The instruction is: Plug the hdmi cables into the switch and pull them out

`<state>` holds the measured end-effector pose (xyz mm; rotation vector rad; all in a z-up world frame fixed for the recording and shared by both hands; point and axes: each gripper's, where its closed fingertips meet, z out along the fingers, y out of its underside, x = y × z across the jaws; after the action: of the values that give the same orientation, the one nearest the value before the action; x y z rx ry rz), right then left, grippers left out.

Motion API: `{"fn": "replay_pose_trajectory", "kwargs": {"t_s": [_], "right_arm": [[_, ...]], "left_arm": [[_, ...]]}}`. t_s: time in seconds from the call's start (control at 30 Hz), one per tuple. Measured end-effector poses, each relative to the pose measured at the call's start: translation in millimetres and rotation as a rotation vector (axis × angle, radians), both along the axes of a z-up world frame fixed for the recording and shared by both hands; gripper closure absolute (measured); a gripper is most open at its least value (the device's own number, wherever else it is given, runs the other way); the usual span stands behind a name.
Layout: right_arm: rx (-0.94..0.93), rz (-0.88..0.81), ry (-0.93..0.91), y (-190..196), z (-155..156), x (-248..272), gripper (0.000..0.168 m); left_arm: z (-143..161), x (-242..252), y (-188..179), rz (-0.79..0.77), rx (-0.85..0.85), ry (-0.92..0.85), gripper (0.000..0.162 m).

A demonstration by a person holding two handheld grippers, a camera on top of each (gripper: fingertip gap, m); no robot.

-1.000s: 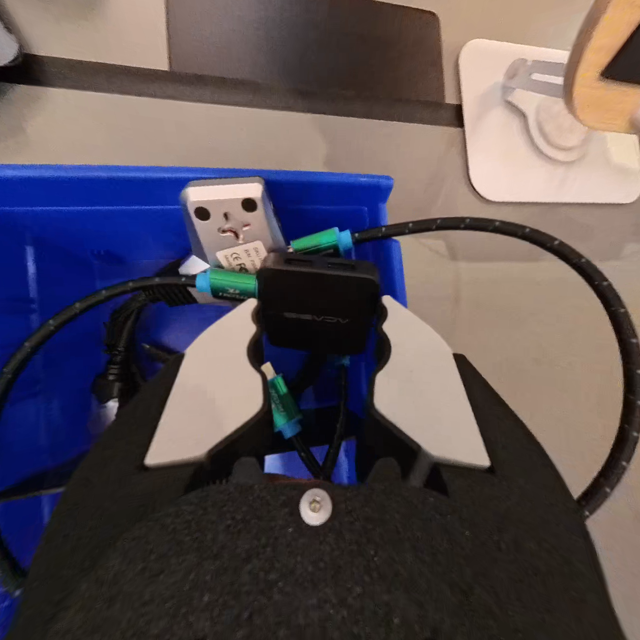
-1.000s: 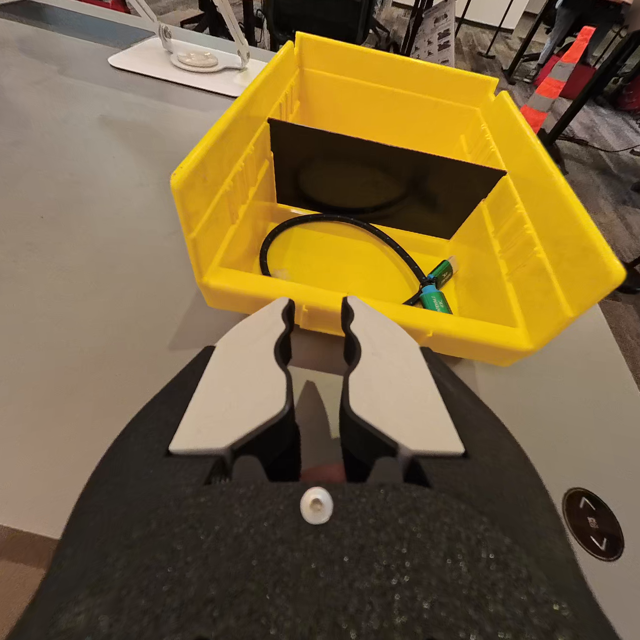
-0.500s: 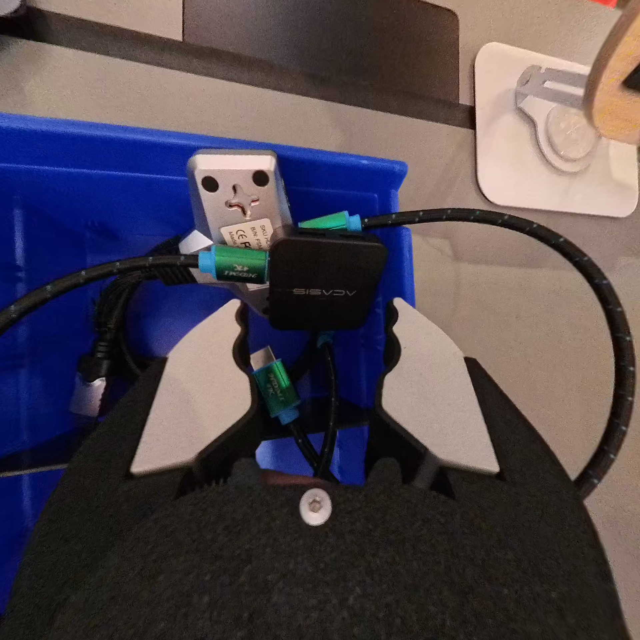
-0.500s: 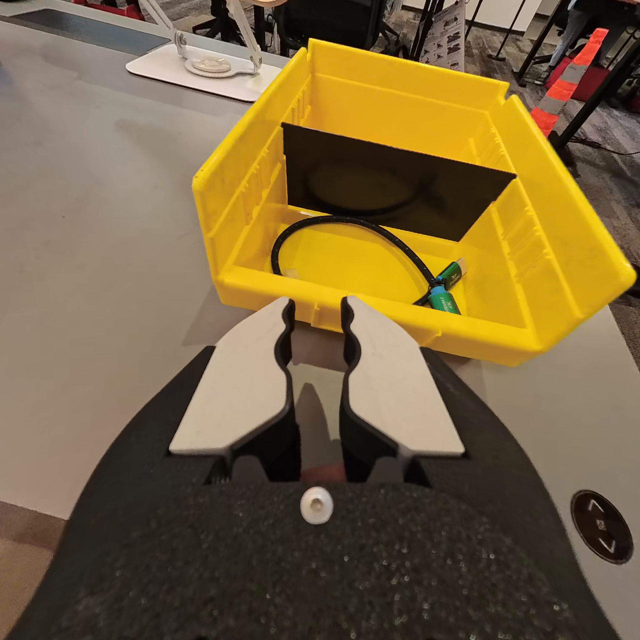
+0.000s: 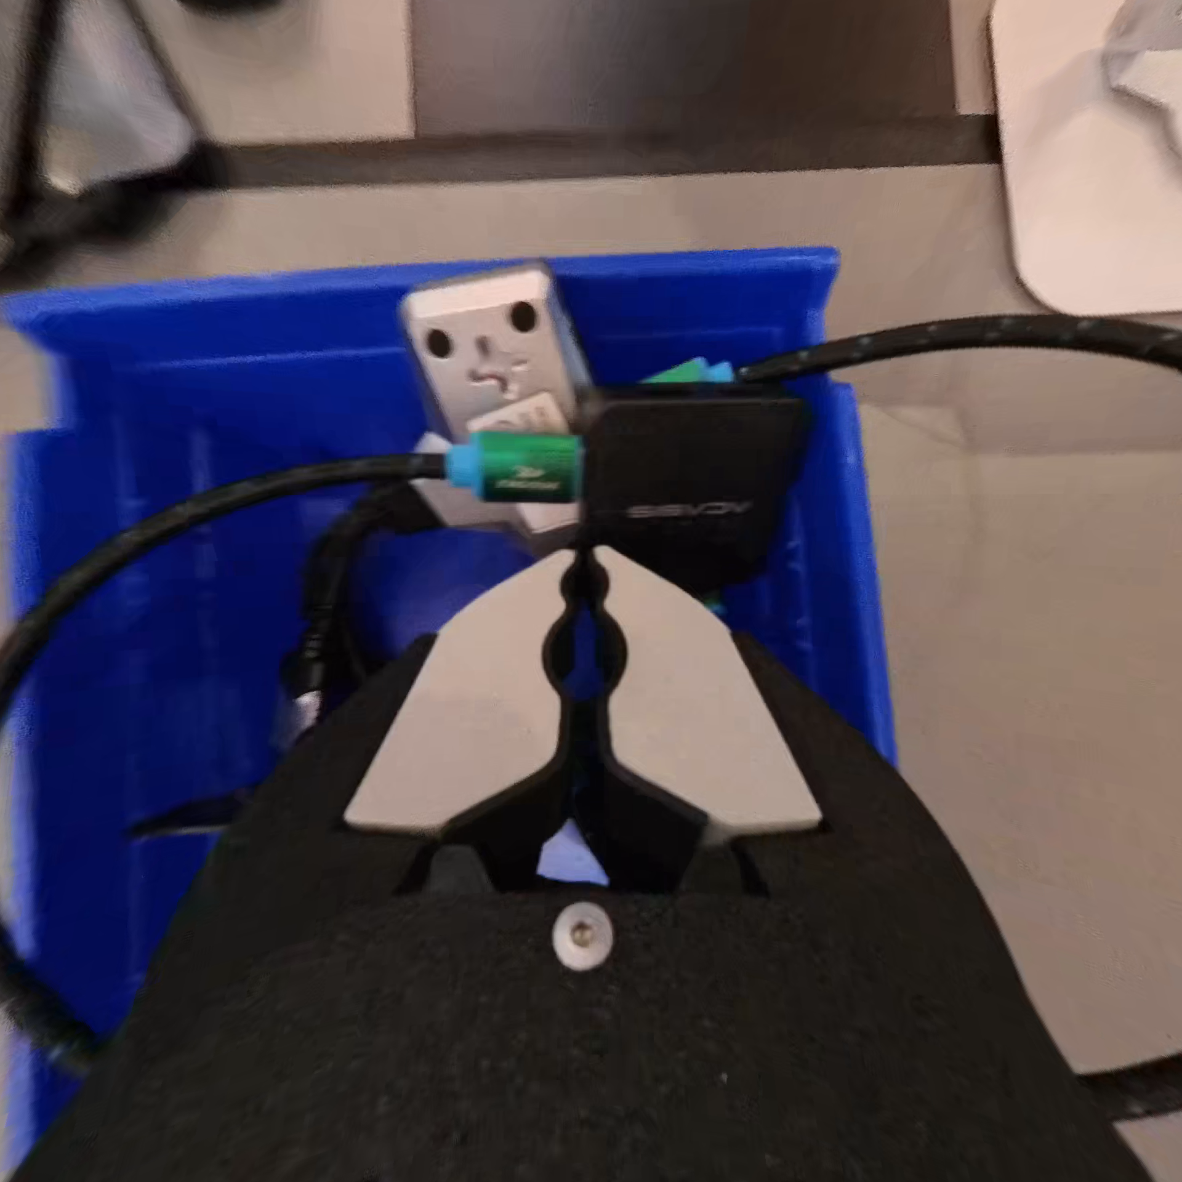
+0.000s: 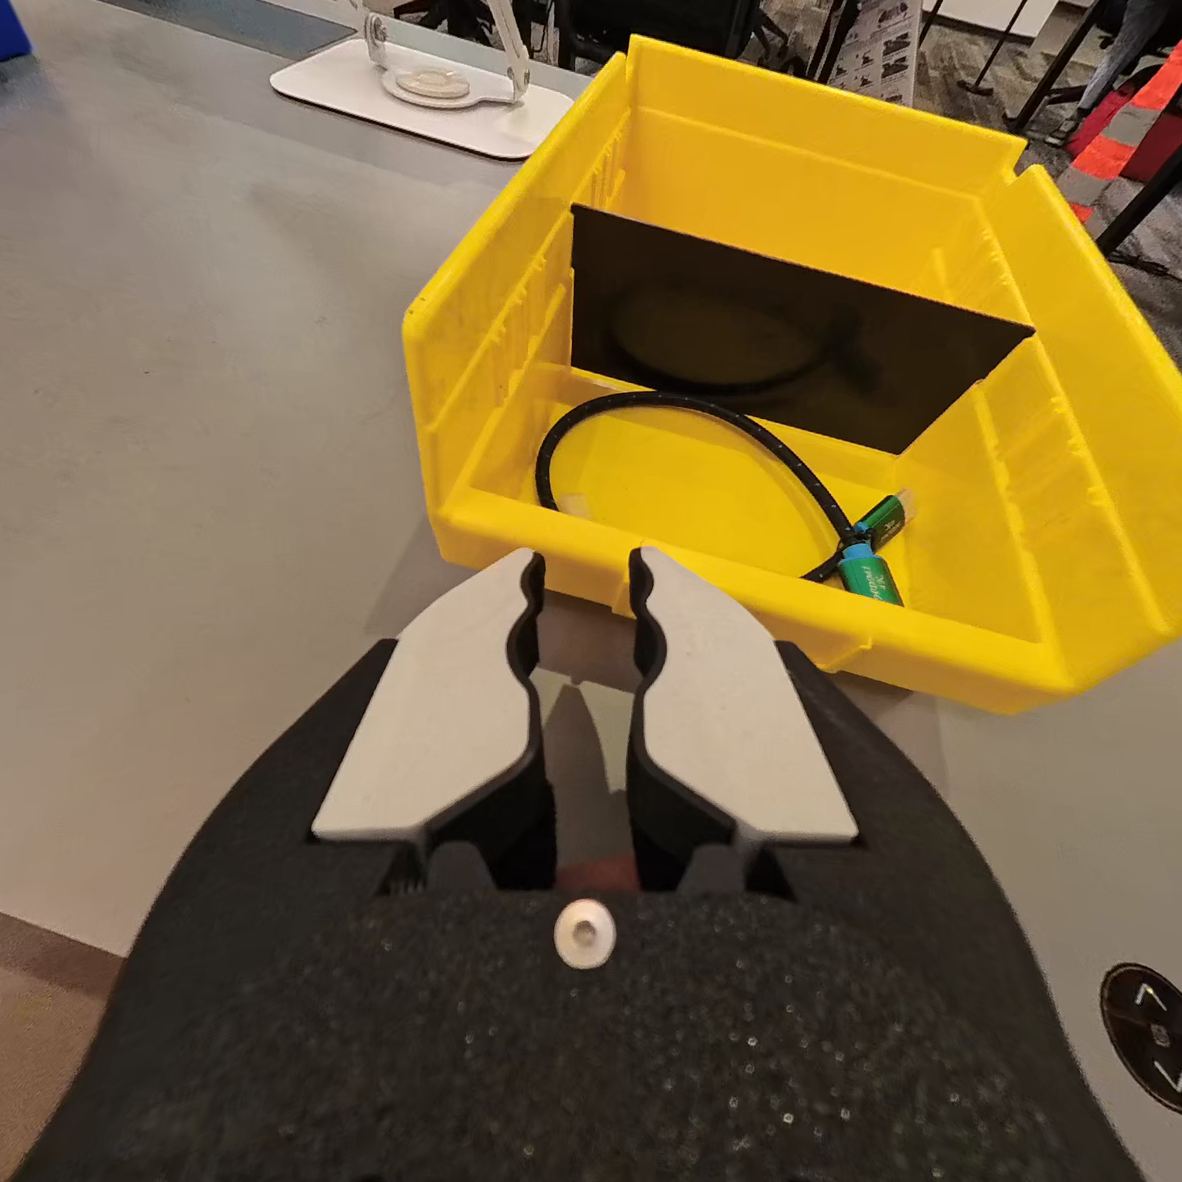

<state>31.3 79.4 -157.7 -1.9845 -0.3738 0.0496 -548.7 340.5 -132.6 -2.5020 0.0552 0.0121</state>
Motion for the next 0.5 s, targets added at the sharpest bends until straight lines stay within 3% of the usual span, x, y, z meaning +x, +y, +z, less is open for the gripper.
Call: {"fn": "replay_pose_trajectory", "kwargs": {"t_s": [0.2, 0.23, 0.3, 0.37, 0.5], "right_arm": [[0.015, -0.015, 0.014, -1.5, 3.9, 4.4, 0.144], [0.013, -0.015, 0.013, -1.6, 3.3, 4.5, 0.144], [0.010, -0.017, 0.010, -1.6, 2.1, 5.1, 0.144], [0.010, -0.019, 0.007, -1.8, 2.0, 5.9, 0.144], [0.007, -0.020, 0.008, -1.3, 1.4, 5.6, 0.144]], "left_arm": [[32.2, -3.9, -8.8, -0.061, 0.161, 0.032, 0.162], [35.1, -7.9, -9.5, -0.066, 0.140, 0.019, 0.157], [37.5, -20.1, -6.2, -0.088, 0.064, 0.014, 0.121], [39.8, -26.2, 0.7, -0.190, 0.005, 0.032, 0.103], [36.1, -33.3, 13.4, -0.500, -0.048, 0.221, 0.102]]}}
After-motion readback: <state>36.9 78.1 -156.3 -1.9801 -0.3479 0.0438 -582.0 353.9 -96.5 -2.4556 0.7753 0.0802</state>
